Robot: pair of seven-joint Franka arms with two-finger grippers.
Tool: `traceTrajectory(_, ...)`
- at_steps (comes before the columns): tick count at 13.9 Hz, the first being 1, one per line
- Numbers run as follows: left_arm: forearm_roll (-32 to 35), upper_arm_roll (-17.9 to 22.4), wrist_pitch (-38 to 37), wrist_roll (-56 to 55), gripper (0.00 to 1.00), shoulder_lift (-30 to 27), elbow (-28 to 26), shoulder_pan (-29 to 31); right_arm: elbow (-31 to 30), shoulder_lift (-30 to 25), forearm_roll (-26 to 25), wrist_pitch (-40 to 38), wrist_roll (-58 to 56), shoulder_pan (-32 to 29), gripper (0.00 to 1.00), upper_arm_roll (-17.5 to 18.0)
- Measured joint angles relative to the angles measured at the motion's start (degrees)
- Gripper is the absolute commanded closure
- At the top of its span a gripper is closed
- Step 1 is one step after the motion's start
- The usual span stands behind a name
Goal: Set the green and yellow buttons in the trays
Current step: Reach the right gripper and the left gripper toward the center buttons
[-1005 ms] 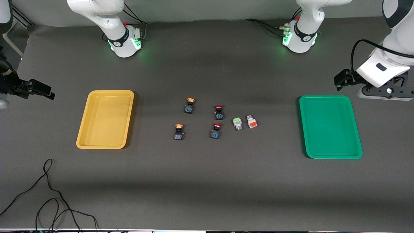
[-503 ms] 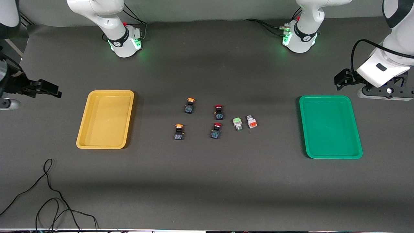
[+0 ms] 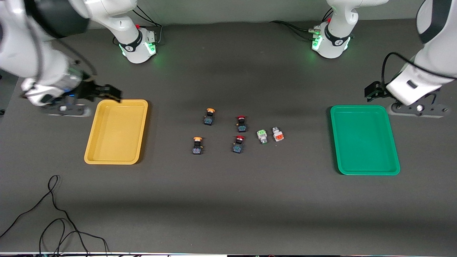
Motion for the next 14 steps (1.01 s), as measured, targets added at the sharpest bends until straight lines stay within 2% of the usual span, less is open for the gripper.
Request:
traceTrajectory(4,-0.7,-0.6,1.2,-2.6,0.03,4.7,0.0,-1.4,-3.1,1.9,0.3,8.1,18.7,14.8,0.0,0.2)
traceTrajectory(7,-4.9,-0.6,4.6,-6.0,0.03,8.5,-0.1,-1.5,-3.2,3.9,0.3,10.1,27.3,22.5,0.0,0.3)
traceTrajectory(11,-6.4,-0.8,12.9,-17.3,0.04,17.0,-0.5,-7.0,-5.1,4.1,0.3,12.3,29.2,25.8,0.0,0.2)
traceTrajectory(14,-6.4,-0.9,20.8,-23.1,0.04,24.4,-0.7,-12.2,-14.5,5.1,0.1,25.1,29.2,25.8,0.0,-0.3)
